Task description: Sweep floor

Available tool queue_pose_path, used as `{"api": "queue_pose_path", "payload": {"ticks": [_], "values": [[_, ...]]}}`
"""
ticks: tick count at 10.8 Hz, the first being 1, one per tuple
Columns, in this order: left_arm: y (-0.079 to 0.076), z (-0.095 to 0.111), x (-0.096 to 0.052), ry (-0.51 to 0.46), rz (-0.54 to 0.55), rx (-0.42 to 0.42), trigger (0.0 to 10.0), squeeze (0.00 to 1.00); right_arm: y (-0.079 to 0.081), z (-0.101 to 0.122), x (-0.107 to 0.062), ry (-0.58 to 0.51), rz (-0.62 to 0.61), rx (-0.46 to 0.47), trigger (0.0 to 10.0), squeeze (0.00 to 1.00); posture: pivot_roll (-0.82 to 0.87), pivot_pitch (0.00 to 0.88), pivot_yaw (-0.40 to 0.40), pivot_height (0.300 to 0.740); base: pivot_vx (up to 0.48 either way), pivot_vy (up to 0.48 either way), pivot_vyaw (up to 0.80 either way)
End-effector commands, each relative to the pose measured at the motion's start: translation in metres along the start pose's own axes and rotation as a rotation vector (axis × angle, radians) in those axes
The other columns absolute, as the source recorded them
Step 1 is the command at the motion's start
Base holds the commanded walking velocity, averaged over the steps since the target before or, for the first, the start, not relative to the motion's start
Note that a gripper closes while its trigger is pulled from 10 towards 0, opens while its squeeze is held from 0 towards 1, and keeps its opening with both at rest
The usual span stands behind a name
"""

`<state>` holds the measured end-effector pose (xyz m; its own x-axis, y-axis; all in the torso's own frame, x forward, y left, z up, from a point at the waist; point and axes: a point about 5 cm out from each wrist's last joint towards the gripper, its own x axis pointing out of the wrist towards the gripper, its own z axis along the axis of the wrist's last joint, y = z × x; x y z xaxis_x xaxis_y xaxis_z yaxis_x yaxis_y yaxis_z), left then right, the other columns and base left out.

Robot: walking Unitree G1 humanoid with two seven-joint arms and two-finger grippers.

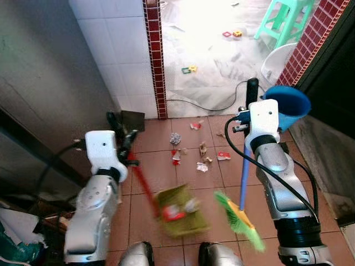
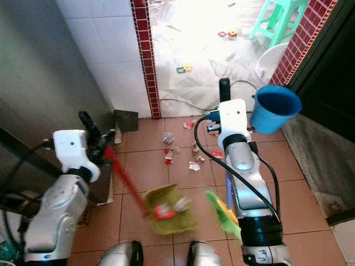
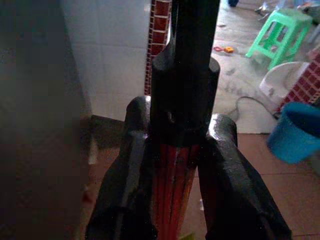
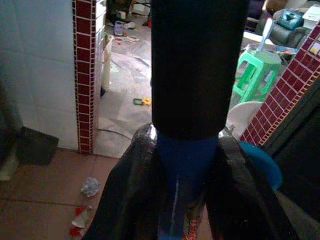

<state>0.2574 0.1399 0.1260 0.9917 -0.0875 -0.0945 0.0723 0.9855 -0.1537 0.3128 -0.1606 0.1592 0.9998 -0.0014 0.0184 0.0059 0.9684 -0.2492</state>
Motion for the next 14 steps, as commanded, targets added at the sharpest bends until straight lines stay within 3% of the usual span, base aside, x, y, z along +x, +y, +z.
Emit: {"api": "queue_pose_path", "payload": {"ticks": [1,4,7,11,14], "values": [[-0.003,0.007,0.000,-0.031,-0.016,0.013,10.0,0.00,-0.004,0.009,0.002,-0.034,-0.028,0.005,10.0,0.00,-0.03,0.145,0.045,0.740,0.000,0.000,0.00],[-0.007,0.009,0.000,-0.032,-0.044,0.010,10.0,0.00,-0.004,0.011,0.004,-0.048,-0.031,0.033,10.0,0.00,-0.02,0.142,0.055,0.740,0.000,-0.191,0.00],[-0.008,0.009,-0.001,-0.029,-0.058,0.015,10.0,0.00,-0.002,0.016,0.002,-0.099,-0.008,-0.014,10.0,0.00,-0.01,0.140,0.067,0.740,0.000,-0.457,0.27],[-0.009,0.011,0.002,-0.035,-0.067,0.020,10.0,0.00,0.000,0.018,0.004,-0.117,-0.001,-0.002,10.0,0.00,-0.01,0.130,0.069,0.740,0.000,-0.455,0.14],[-0.002,0.015,0.004,-0.091,-0.013,0.073,10.0,0.00,-0.004,0.020,0.004,-0.135,-0.031,-0.018,10.0,0.00,-0.01,0.117,0.056,0.740,0.000,0.000,0.00]]}}
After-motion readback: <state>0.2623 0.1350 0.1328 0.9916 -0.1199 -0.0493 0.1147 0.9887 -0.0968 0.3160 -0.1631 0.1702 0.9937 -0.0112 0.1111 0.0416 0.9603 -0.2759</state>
